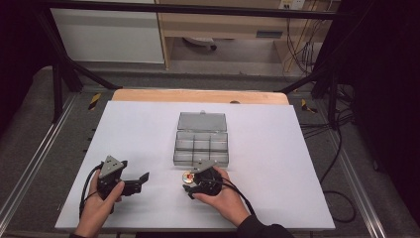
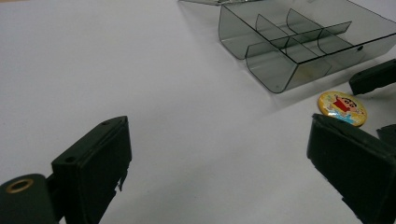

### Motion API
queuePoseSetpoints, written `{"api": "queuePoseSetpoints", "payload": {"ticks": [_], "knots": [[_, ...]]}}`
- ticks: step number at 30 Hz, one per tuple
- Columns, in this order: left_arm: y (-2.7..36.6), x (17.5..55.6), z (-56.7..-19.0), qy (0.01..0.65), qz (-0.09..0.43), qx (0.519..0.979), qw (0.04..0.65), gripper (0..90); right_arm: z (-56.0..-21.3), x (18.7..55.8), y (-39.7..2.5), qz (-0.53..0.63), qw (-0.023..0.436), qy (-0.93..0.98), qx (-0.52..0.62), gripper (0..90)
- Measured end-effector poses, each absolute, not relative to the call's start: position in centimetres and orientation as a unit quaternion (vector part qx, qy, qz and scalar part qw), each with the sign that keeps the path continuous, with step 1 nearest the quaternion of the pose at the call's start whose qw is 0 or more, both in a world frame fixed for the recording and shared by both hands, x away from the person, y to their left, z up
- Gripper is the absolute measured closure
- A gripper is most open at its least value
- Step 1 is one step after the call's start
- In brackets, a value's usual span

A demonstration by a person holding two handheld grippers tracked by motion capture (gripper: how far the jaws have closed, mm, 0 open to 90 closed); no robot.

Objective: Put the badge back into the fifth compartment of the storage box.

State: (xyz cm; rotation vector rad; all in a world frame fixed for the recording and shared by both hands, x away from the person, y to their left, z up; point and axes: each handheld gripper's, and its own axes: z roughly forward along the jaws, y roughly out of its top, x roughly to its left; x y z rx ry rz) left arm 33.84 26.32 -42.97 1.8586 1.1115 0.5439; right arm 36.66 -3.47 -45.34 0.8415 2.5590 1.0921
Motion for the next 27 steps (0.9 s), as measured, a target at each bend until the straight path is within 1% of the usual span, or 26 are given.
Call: {"api": "queuePoseSetpoints", "payload": {"ticks": [11,27], "knots": [[26.3,33.9,-42.9,0.445,0.220,0.750,0.438,6.8,-45.5,37.6,-2.3,0.373,0.126,0.875,0.280,46.2],[26.3,33.9,-43.0,0.445,0.220,0.750,0.437,6.8,-45.5,37.6,-2.1,0.375,0.129,0.877,0.272,46.8]]}}
